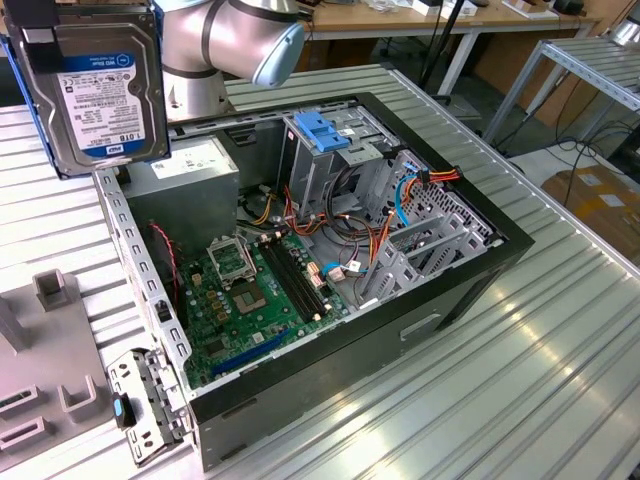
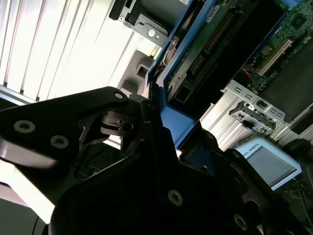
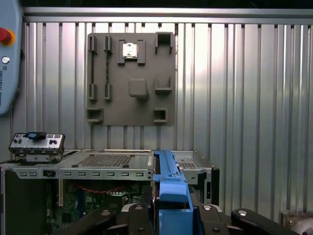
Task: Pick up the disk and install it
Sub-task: 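Pick up the disk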
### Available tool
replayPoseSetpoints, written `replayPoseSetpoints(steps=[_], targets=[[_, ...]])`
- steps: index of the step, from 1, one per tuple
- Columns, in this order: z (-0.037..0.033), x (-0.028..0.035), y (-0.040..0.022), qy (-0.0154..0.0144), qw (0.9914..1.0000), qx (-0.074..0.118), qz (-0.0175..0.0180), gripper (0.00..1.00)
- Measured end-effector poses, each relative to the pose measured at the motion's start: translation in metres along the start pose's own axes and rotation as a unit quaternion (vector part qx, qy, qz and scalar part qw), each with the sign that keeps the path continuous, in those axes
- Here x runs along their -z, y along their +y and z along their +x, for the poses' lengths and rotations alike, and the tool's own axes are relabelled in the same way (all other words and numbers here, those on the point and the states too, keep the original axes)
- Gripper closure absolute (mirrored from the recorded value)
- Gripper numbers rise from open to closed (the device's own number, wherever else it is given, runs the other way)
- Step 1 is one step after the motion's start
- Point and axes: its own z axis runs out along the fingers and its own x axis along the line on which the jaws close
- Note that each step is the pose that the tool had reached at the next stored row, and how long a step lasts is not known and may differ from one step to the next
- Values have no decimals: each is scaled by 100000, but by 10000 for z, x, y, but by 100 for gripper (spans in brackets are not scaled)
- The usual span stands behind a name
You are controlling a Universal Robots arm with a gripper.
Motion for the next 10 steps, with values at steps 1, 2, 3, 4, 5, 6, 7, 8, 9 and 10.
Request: replayPoseSetpoints(steps=[1, 2, 3, 4, 5, 6, 7, 8, 9, 10], targets=[[0, 0, -14, 2, 100000, 0, 0, 63], [1, -1, -39, 2, 100000, 1, -2, 63], [2, -1, -54, 0, 100000, 1, -1, 63], [3, -1, -68, 0, 100000, 0, 0, 63], [4, -2, -87, -4, 100000, 1, 3, 63], [4, -2, -102, 0, 100000, -1, 2, 63], [5, -3, -117, 1, 100000, -1, 0, 63], [5, -3, -131, -2, 100000, 0, 2, 63], [6, -3, -146, 0, 100000, 0, 1, 63], [7, -3, -159, 3, 100000, -1, -3, 63]])
